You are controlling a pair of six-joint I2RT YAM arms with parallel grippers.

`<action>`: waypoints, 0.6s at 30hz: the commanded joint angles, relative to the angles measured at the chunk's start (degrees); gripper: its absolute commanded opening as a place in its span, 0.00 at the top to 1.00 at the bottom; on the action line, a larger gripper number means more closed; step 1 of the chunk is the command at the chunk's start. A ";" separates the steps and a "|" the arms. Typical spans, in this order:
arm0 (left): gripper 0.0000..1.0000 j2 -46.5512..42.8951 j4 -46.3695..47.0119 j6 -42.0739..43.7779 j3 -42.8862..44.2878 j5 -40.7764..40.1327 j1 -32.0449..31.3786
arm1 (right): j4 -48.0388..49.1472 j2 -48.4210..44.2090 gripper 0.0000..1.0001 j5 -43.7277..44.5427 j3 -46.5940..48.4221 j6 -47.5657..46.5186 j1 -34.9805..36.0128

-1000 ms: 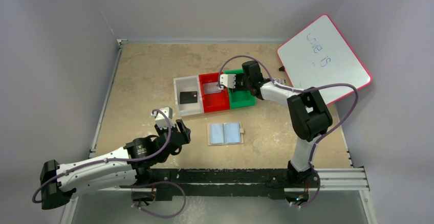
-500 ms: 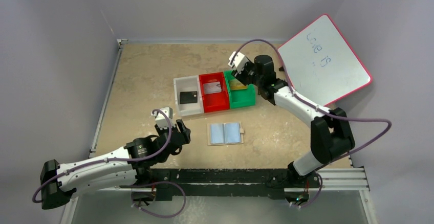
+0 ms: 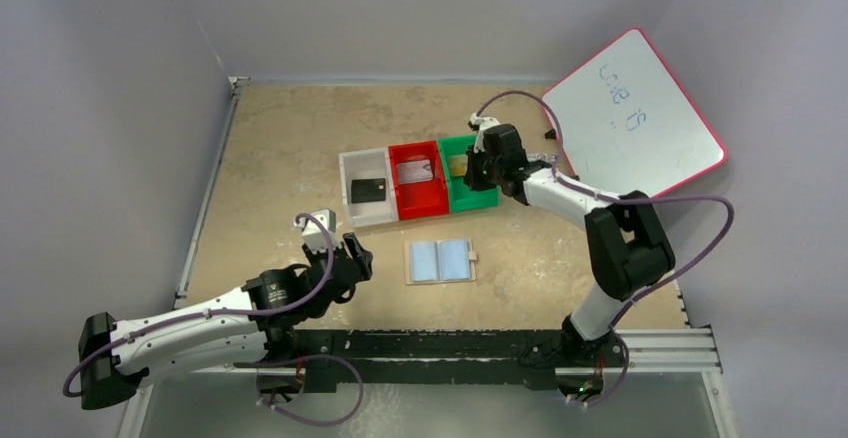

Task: Take the credit cards out of the card holder
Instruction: Place the credit card in the storage box.

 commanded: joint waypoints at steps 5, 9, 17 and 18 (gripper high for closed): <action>0.43 -0.13 1.37 -1.47 0.32 -0.67 -0.03 | -2.90 7.66 1.00 7.24 6.75 5.23 -0.20; 0.43 -0.29 0.89 -1.65 0.69 -0.92 -0.07 | -3.67 11.03 1.00 9.32 9.88 5.02 -0.13; 0.43 0.18 0.63 -1.63 0.82 -1.47 -0.07 | -1.99 14.67 1.00 12.62 12.35 5.98 -0.05; 0.43 0.22 0.54 -1.65 0.90 -1.47 -0.07 | -1.40 14.61 1.00 12.77 12.20 6.17 -0.05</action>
